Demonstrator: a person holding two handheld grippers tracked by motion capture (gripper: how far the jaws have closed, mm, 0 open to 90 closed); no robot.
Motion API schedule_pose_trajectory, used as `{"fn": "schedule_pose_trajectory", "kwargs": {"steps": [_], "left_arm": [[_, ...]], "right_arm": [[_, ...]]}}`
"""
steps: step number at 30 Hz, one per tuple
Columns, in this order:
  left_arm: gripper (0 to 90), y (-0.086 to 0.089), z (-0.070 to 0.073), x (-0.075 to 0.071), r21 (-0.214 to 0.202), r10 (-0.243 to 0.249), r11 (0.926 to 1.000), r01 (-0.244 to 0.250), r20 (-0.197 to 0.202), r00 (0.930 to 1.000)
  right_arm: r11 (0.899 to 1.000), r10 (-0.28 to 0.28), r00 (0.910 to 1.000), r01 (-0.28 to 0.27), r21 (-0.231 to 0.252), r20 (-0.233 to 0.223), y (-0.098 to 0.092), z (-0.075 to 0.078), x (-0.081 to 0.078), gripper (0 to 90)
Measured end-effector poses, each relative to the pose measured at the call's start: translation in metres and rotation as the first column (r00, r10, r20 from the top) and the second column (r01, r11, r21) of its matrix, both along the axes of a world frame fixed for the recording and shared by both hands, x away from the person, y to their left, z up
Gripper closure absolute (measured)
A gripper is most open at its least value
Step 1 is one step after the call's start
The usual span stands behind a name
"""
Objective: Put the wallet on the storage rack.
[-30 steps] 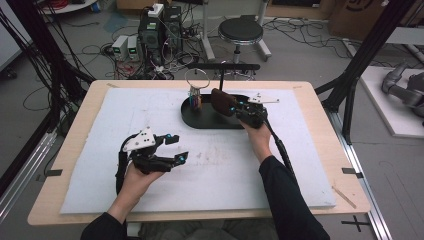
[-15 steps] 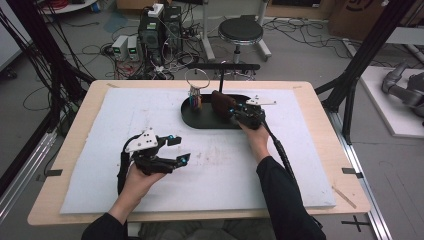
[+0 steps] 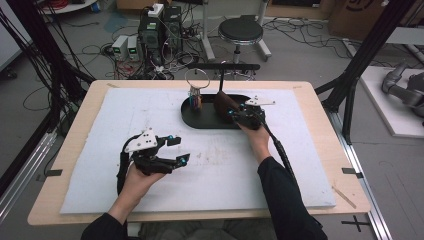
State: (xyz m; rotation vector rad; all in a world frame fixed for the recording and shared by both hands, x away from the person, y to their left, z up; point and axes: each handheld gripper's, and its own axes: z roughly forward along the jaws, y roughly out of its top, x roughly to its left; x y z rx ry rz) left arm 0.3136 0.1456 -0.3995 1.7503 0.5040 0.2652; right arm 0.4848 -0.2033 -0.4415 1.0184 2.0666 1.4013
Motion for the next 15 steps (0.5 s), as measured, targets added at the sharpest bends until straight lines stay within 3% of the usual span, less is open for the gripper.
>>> {"fn": "schedule_pose_trajectory", "kwargs": {"steps": [8,15], "left_arm": [[30.3,-0.001,-0.001,0.001,0.013,-0.003,0.9999,0.003,-0.001,1.0],[30.3,-0.002,-0.002,0.001,0.013,-0.005,0.9999,0.005,-0.006,1.0]], "right_arm": [[1.0,-0.022,0.9997,0.022,-0.018,0.001,-0.003,0.003,-0.001,41.5],[0.999,-0.014,0.9998,0.015,-0.029,0.015,-0.007,0.013,-0.005,34.2]]}}
